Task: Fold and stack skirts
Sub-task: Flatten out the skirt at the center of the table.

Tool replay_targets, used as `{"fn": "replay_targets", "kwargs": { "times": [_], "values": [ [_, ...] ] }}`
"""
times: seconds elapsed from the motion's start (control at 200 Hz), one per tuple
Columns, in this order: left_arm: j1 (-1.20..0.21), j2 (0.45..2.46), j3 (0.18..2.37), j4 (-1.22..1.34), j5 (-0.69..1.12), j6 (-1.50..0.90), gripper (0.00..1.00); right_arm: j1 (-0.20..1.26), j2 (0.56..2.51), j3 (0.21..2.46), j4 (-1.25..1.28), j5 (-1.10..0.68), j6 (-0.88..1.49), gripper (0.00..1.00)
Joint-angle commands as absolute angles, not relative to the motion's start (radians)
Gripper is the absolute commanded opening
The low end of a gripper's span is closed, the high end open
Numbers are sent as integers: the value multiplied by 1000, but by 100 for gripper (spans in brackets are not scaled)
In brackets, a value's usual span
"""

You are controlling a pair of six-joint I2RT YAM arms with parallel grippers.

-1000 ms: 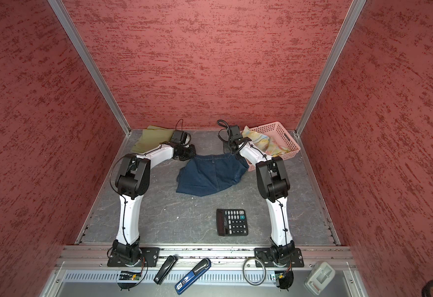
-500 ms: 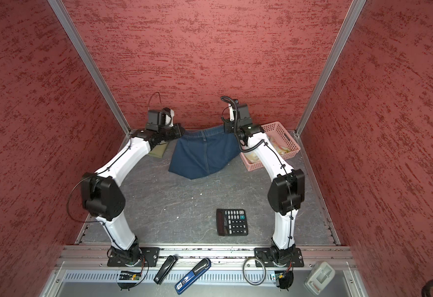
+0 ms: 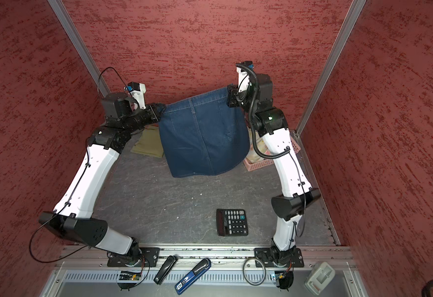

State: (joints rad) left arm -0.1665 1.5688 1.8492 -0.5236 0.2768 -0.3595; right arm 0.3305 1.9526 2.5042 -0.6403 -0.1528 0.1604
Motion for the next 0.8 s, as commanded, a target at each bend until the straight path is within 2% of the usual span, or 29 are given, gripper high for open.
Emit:
{"fn": "replay_targets", "kwargs": {
  "times": [0.0, 0.115, 0.296, 0.441, 0.536, 0.666, 0.796],
  "values": [
    [-108, 1664, 1927, -566, 295, -347, 0, 267, 2113, 2709, -680, -180, 197, 0],
    [-87, 1752, 2022, -560, 318, -338, 0, 235, 2183, 2740, -553, -232, 222, 0],
    [-91, 1810, 2208, -634, 334, -328, 0, 209, 2163, 2735, -431, -288, 245, 0],
    [-116, 1716, 2106, -615, 339, -338, 0, 209, 2060, 2623, -440, -327, 239, 0],
    [-136, 1561, 1842, -517, 319, -334, 0, 219, 1903, 2289, -345, -387, 261, 0],
    [-136, 1336, 1410, -349, 292, -326, 0, 266, 1592, 1602, 23, -405, 278, 0],
    [-152, 1157, 994, -191, 240, -344, 0, 349, 1370, 1099, 265, -423, 249, 0]
  ]
}}
